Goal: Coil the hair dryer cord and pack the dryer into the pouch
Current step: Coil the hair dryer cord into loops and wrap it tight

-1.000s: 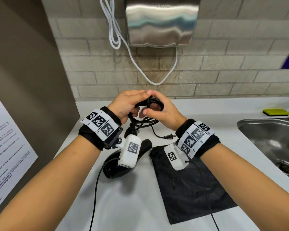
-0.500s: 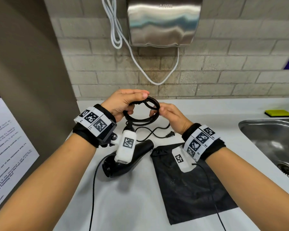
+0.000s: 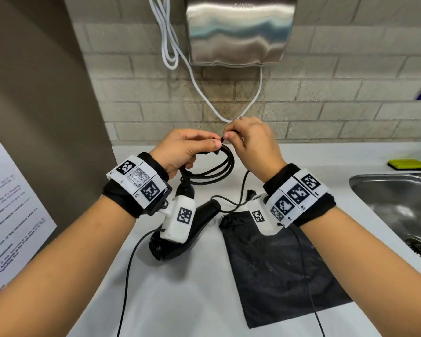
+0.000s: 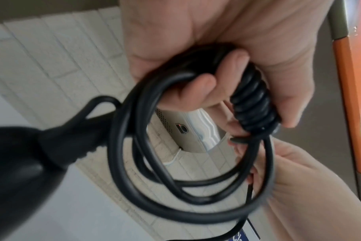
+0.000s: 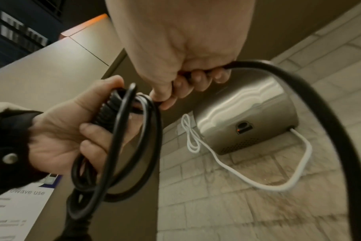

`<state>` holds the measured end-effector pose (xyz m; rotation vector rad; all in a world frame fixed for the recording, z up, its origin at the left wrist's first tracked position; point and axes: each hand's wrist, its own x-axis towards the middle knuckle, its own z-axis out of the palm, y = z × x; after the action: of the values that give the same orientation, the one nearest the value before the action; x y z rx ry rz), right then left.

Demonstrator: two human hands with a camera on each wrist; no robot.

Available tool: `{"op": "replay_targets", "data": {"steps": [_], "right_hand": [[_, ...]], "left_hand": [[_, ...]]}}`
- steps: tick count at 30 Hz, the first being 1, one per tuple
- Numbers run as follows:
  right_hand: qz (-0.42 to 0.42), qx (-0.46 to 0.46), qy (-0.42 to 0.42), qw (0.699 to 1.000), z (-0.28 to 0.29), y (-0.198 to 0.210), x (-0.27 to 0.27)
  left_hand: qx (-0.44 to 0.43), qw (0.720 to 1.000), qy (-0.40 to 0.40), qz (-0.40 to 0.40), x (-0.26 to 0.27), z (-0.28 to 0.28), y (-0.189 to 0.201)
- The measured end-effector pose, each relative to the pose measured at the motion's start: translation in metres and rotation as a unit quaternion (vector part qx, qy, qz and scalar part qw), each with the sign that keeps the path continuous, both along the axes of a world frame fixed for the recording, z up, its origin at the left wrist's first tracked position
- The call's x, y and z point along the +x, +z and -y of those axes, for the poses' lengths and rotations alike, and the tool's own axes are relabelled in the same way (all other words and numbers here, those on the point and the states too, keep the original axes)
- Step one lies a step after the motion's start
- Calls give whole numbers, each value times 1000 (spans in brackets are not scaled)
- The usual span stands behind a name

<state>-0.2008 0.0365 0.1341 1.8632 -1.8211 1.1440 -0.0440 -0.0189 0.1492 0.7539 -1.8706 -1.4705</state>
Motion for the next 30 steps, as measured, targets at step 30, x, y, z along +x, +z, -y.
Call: {"op": "replay_targets", "data": {"steps": [30], "right_hand": [[24, 41, 42, 998, -23, 2, 14]], "left_hand": [[15, 995, 52, -87, -8, -11, -5]]}}
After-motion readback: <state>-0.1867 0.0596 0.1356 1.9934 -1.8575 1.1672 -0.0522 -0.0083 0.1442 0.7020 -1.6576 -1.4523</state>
